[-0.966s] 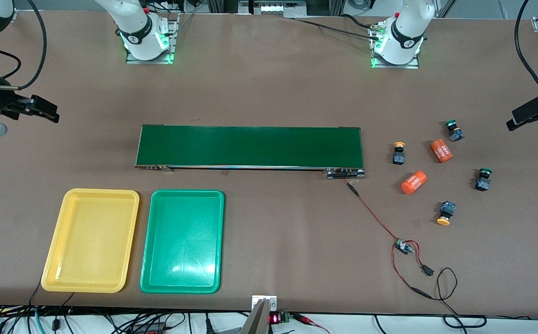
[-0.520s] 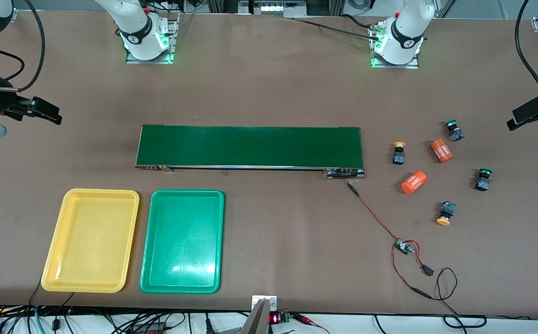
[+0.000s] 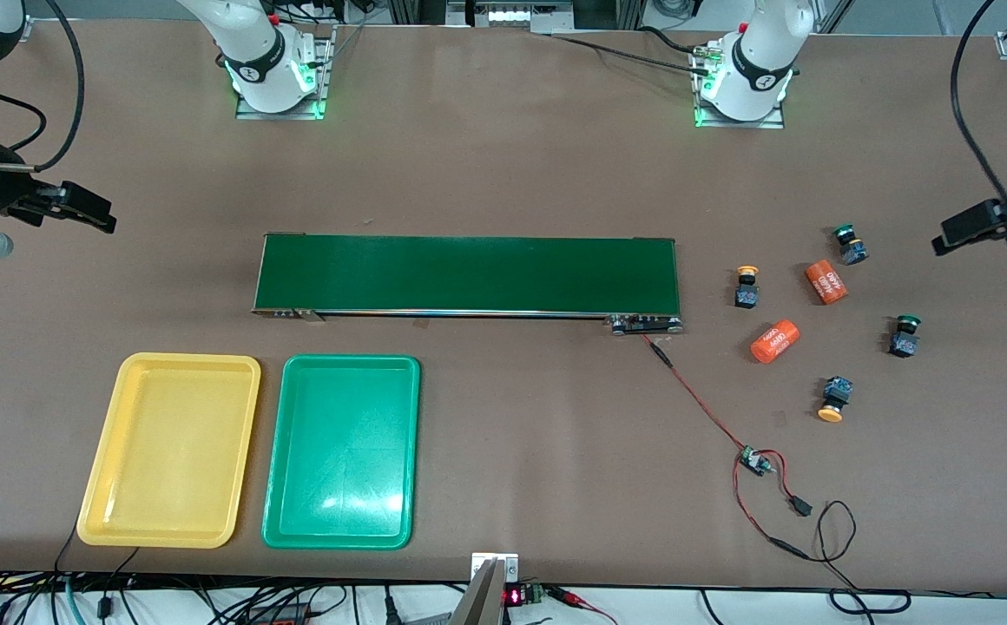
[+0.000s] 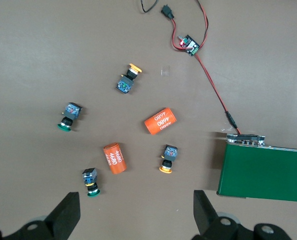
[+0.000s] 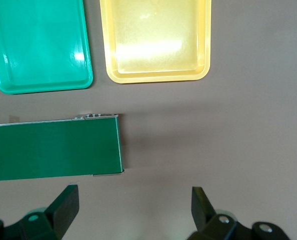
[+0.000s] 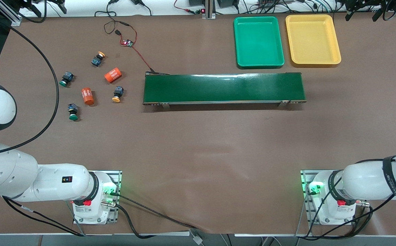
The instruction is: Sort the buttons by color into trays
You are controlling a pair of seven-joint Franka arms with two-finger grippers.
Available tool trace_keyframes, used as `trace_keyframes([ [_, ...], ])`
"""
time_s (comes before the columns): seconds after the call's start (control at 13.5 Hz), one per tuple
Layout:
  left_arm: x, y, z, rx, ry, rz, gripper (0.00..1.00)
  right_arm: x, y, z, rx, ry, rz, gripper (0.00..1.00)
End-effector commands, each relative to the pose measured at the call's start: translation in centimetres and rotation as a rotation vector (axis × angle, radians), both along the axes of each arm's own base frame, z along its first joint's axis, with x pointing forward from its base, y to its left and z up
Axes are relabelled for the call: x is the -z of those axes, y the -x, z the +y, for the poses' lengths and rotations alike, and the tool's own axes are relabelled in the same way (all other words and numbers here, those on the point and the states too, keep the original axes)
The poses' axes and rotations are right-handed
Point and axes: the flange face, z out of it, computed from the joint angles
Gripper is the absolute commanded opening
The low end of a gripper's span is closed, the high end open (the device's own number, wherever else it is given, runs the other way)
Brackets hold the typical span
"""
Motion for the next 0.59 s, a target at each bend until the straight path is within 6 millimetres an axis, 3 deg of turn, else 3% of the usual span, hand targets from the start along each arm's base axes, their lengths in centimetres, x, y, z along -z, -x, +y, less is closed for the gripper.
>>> trace_keyframes([
  [0.0,3.7,-2.1,-1.8,0.051,0.009,0.040,1.00,-0.2,0.1,0.0,0.021,-0.016,-0.004,1.00],
  [0.22,9.3,-4.2,-4.8,0.101,0.012,0.115,1.00,-0.2,0.1,0.1,0.019,-0.016,-0.007,1.00],
  [0.37,13.1,-5.1,-10.4,0.189,-0.010,0.142,1.00,-0.2,0.1,0.1,0.019,-0.016,-0.007,1.00],
  [0.52,15.5,-5.6,-11.0,0.198,-0.011,0.164,1.00,-0.2,0.1,0.1,0.020,-0.016,-0.009,1.00],
])
